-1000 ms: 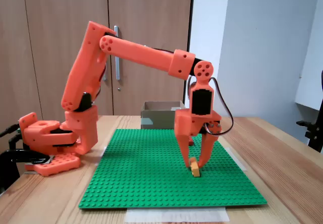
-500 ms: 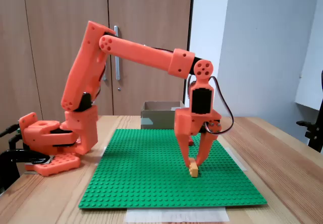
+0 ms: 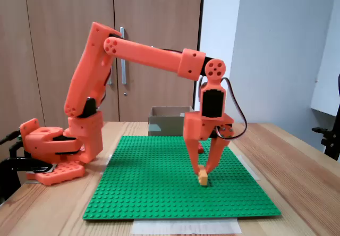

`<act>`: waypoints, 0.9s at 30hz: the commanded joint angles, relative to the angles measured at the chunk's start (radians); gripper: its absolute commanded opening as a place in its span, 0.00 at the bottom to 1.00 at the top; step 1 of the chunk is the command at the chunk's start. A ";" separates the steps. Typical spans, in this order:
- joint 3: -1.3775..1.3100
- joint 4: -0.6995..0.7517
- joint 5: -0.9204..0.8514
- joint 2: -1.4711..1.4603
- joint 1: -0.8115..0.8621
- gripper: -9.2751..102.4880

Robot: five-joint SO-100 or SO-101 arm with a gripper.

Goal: Pick the yellow lego block and put it in the box.

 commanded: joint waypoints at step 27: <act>0.244 -0.049 -0.041 0.606 -0.031 0.08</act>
